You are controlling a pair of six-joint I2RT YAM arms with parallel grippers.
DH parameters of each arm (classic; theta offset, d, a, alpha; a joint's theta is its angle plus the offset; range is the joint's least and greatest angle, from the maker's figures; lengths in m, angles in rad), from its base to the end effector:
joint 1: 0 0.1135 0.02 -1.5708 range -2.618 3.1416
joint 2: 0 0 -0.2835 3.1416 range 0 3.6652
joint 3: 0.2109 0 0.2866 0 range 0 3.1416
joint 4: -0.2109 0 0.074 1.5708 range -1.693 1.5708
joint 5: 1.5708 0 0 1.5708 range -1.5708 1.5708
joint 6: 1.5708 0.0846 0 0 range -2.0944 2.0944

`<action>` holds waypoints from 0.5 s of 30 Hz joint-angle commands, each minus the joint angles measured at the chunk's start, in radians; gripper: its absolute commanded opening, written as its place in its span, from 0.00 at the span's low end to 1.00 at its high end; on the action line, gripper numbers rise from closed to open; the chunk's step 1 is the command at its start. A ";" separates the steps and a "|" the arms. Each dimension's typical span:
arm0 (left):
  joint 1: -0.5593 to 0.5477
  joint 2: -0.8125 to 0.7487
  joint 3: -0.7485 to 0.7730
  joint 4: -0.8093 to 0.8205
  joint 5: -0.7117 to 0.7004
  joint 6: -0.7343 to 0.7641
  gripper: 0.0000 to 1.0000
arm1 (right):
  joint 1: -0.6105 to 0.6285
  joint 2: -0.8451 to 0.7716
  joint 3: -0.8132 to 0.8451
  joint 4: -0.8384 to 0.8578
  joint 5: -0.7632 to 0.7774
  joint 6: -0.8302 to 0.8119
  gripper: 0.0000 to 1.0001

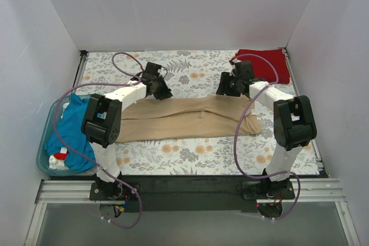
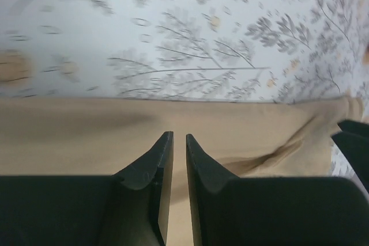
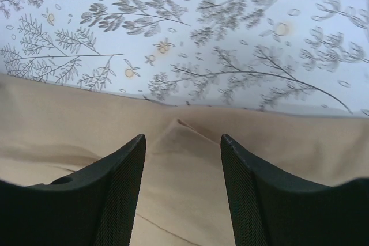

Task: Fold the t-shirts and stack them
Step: Fold the tshirt

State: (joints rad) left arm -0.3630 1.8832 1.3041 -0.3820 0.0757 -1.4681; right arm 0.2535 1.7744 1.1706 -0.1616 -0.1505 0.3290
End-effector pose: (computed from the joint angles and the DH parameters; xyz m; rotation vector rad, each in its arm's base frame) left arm 0.4326 -0.1712 0.1503 -1.4063 2.3427 -0.7447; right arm 0.4380 0.1266 0.1722 0.0134 2.3724 0.4613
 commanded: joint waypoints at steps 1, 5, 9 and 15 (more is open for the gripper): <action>-0.097 0.076 0.066 0.121 0.170 0.066 0.13 | 0.096 0.068 0.096 0.030 0.109 -0.054 0.62; -0.136 0.108 0.090 0.129 0.194 0.078 0.13 | 0.121 0.120 0.130 0.025 0.146 -0.061 0.62; -0.146 0.114 0.093 0.132 0.206 0.077 0.13 | 0.138 0.129 0.136 0.011 0.239 -0.056 0.61; -0.157 0.119 0.098 0.135 0.211 0.080 0.13 | 0.141 0.096 0.109 0.007 0.304 -0.048 0.57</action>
State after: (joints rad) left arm -0.5194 2.0224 1.3643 -0.2653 0.2668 -1.4063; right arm 0.3931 1.9102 1.2675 -0.1600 0.0784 0.2848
